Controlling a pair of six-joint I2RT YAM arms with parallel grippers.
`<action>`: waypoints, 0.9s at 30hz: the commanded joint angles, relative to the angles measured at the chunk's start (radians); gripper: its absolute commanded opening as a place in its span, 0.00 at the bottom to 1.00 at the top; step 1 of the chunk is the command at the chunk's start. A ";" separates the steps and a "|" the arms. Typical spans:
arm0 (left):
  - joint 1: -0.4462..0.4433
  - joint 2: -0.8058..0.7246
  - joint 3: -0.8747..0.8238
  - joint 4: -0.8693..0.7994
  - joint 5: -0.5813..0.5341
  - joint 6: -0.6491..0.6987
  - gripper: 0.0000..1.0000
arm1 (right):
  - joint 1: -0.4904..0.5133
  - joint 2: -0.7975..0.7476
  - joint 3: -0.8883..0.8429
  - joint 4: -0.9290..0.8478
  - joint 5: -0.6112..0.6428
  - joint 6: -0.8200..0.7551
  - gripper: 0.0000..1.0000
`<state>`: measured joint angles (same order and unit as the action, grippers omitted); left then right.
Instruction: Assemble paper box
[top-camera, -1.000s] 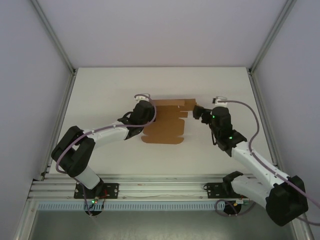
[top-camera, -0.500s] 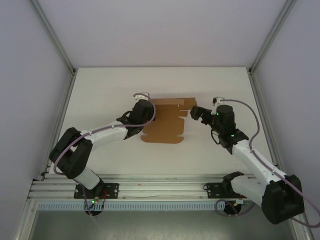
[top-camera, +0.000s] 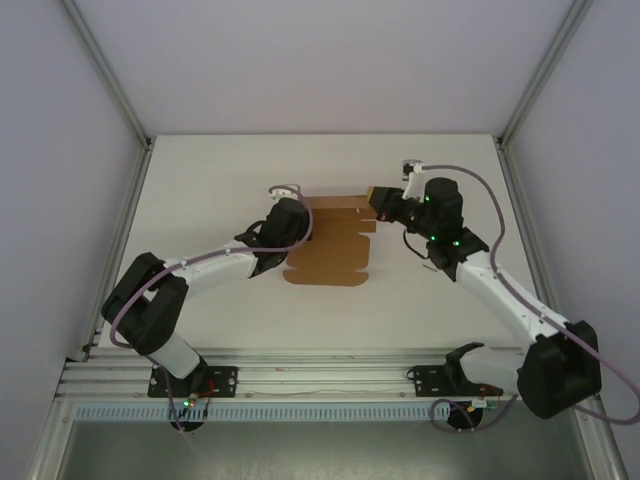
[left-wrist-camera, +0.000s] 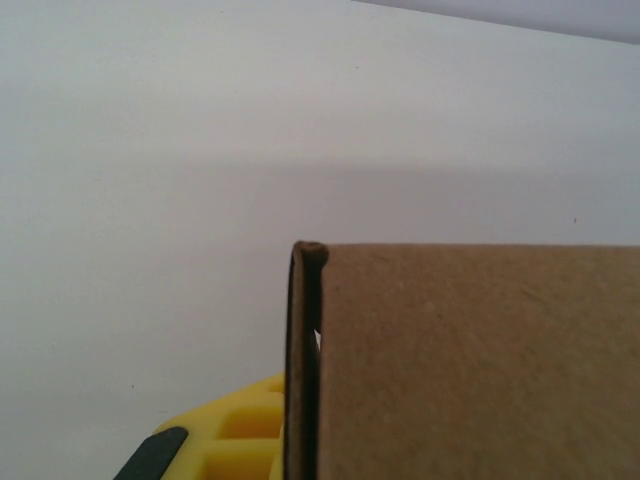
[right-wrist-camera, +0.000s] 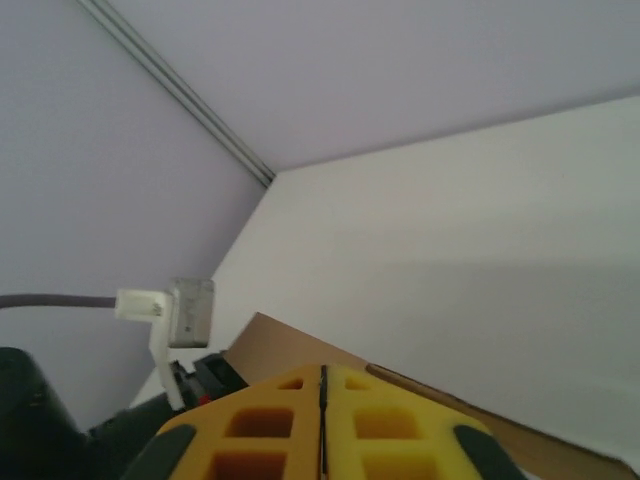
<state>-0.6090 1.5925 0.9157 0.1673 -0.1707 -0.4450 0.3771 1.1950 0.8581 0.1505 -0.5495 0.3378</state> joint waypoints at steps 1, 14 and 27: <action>-0.005 -0.005 0.025 -0.022 -0.008 -0.020 0.00 | 0.005 0.042 0.011 -0.071 0.015 0.014 0.01; -0.004 0.039 0.034 0.020 0.062 0.004 0.00 | 0.062 0.274 0.025 0.242 -0.056 0.089 0.01; -0.041 0.075 0.045 0.031 -0.076 -0.053 0.00 | 0.194 0.374 0.053 0.501 0.201 0.290 0.07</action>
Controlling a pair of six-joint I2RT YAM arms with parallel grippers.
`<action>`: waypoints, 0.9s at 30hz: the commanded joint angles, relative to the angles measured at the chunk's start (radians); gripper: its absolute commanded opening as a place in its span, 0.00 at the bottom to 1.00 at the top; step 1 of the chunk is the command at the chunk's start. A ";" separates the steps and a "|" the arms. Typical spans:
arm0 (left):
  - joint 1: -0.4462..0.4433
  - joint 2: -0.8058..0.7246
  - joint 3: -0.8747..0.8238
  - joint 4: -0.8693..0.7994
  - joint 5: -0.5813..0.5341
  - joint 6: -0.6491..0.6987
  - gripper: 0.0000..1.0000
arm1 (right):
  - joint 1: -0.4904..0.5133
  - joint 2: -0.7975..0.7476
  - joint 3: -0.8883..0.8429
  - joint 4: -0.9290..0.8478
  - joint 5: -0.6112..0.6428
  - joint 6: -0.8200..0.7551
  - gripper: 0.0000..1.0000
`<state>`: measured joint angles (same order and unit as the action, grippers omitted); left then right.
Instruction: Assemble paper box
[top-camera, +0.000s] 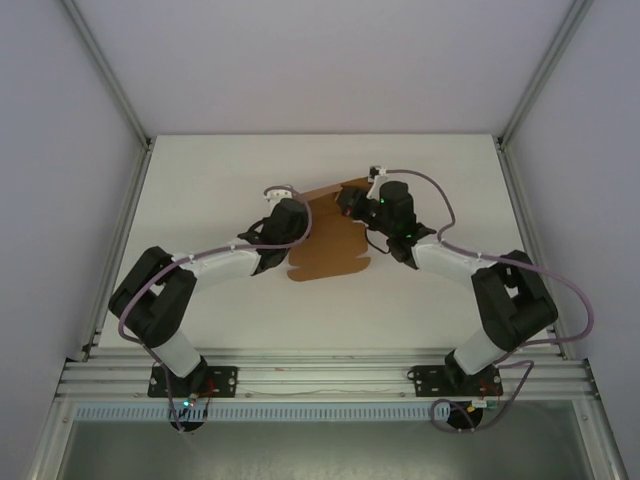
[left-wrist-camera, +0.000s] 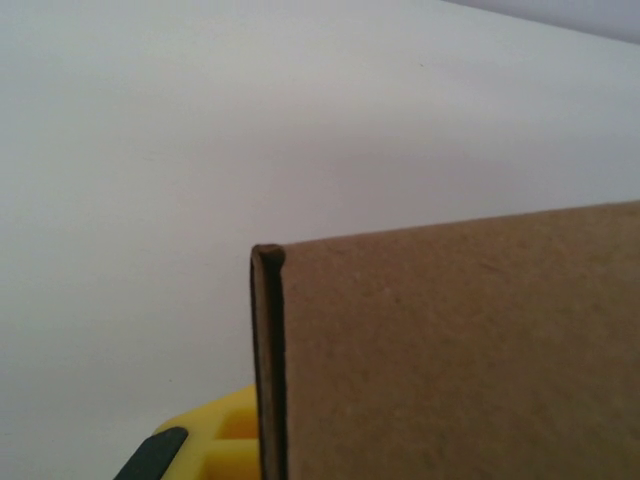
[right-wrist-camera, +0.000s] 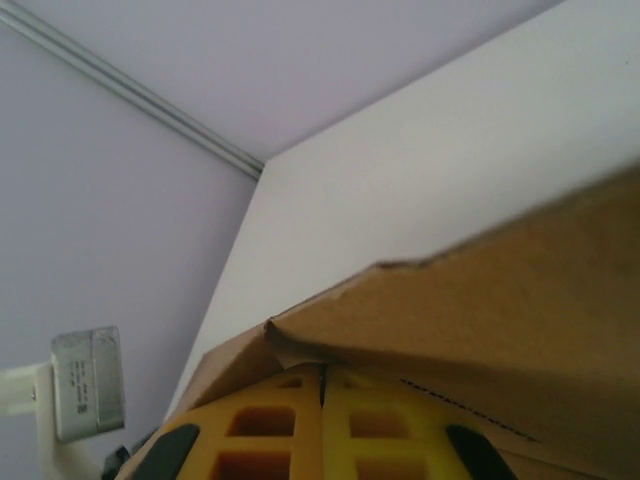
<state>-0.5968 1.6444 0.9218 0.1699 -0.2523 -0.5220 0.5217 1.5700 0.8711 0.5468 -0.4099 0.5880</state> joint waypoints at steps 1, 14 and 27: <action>-0.054 0.022 0.038 0.028 0.003 0.016 0.00 | 0.050 -0.007 0.043 0.090 0.074 0.045 0.07; 0.030 -0.084 -0.017 0.053 0.063 -0.119 0.00 | 0.019 -0.440 -0.169 -0.518 0.473 -0.141 0.35; 0.032 -0.144 -0.070 0.148 0.187 -0.055 0.00 | -0.130 -0.479 -0.254 -0.429 0.294 -0.174 1.00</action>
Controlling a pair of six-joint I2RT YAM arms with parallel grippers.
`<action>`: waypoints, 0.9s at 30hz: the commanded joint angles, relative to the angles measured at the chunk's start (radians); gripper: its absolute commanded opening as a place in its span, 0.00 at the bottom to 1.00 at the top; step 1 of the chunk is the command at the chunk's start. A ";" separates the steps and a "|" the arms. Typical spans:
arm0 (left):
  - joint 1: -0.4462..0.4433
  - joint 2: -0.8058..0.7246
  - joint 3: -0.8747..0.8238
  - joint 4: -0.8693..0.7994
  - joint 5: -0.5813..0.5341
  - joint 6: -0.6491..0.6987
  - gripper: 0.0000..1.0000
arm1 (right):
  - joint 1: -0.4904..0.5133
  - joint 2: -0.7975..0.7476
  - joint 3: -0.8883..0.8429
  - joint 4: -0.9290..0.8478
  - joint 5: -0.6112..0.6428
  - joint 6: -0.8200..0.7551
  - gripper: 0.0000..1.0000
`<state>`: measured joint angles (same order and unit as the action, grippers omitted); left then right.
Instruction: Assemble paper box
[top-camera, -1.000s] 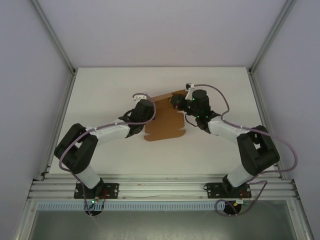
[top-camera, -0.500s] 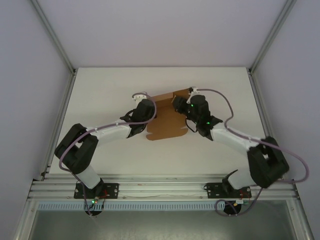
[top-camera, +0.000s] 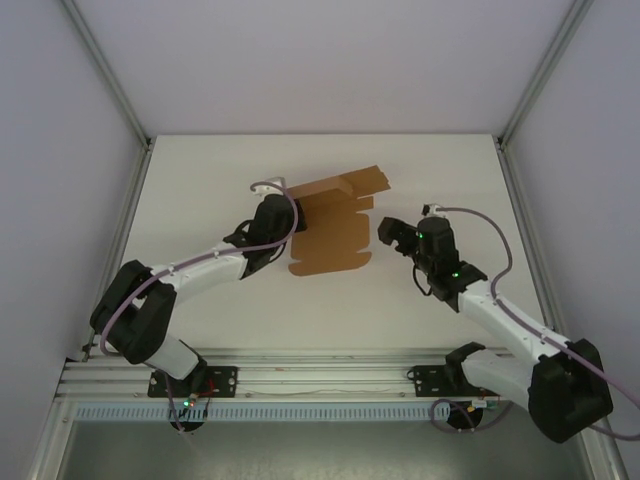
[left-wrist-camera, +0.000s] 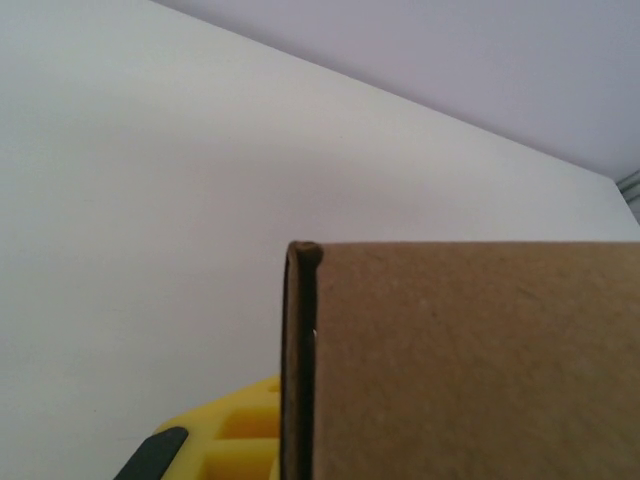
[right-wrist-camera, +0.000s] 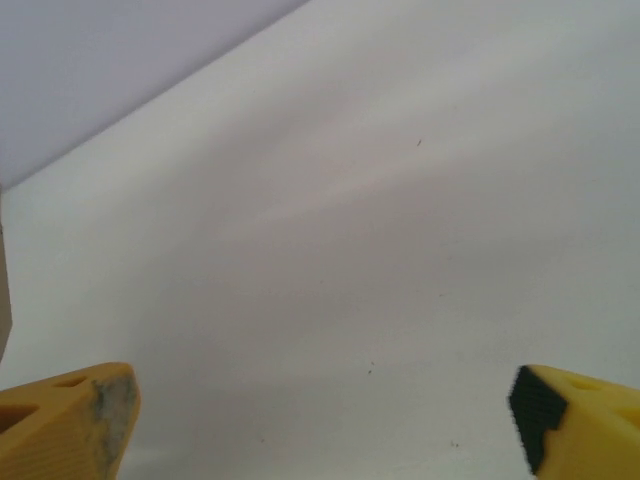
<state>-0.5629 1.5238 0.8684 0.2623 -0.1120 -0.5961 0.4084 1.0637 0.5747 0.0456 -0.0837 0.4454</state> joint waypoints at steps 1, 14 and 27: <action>-0.002 -0.024 -0.020 0.061 0.057 0.021 0.00 | -0.026 0.045 0.049 0.088 -0.037 -0.030 1.00; -0.003 -0.008 -0.020 0.042 0.032 0.038 0.00 | -0.076 0.159 0.119 0.195 -0.346 -0.057 1.00; -0.005 0.050 0.005 0.073 0.081 0.007 0.00 | -0.060 0.361 0.155 0.423 -0.548 0.048 1.00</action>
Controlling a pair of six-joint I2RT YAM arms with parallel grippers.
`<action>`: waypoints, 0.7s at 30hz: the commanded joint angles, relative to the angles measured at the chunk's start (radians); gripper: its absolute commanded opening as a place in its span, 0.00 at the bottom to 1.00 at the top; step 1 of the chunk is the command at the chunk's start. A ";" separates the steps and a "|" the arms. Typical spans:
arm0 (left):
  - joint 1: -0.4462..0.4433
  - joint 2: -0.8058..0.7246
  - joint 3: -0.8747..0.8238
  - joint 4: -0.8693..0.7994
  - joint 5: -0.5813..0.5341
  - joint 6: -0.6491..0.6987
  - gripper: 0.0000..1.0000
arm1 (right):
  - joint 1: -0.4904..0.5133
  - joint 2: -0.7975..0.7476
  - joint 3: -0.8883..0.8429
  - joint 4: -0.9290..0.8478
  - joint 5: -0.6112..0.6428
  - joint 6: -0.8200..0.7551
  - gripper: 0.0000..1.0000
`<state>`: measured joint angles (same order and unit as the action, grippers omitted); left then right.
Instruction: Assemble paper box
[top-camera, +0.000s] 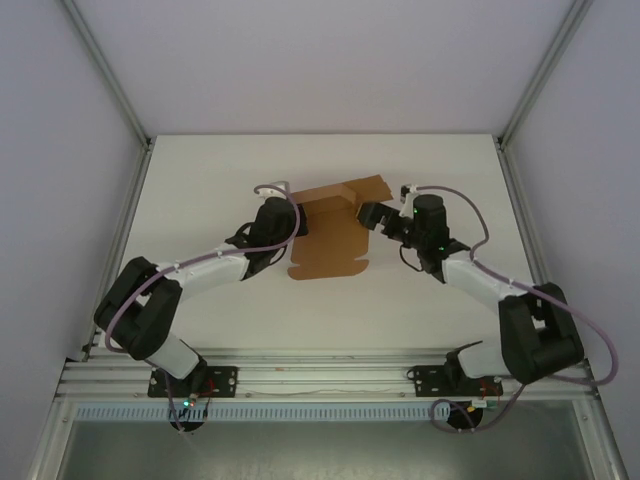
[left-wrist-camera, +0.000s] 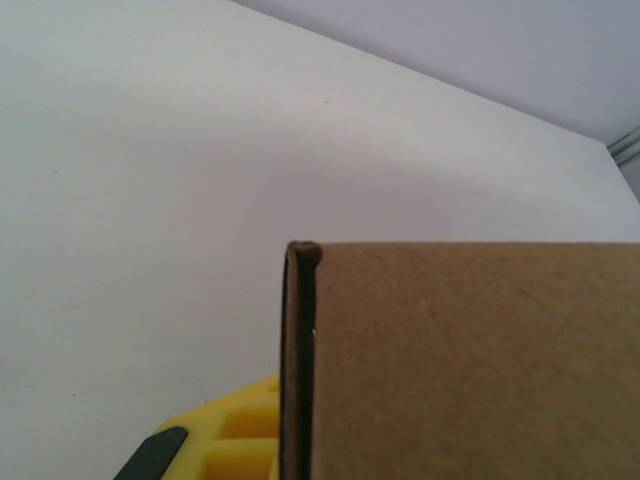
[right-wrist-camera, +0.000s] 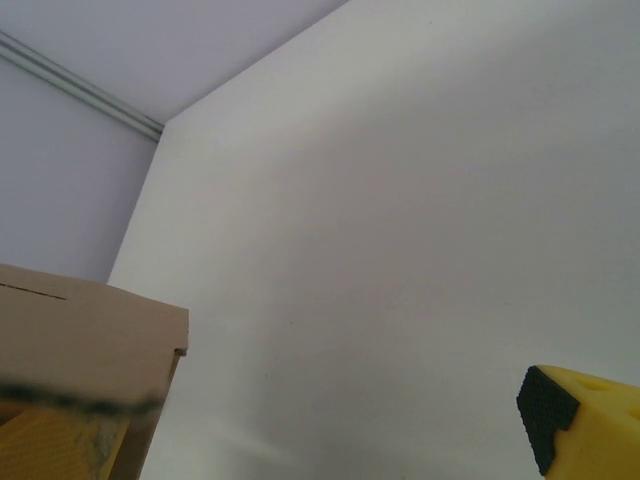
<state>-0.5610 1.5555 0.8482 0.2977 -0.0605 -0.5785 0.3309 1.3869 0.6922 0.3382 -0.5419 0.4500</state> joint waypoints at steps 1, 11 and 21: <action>-0.006 0.021 0.027 0.038 0.031 -0.016 0.00 | 0.016 0.063 0.038 0.161 -0.101 0.066 1.00; -0.008 0.034 0.036 0.069 0.024 0.001 0.00 | 0.019 0.257 0.075 0.368 -0.286 0.262 0.72; -0.008 0.038 0.041 0.073 -0.013 0.010 0.00 | 0.020 0.221 0.025 0.364 -0.256 0.305 0.20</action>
<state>-0.5480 1.5929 0.8497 0.3008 -0.1059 -0.5755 0.3309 1.6348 0.7383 0.6895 -0.7757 0.7399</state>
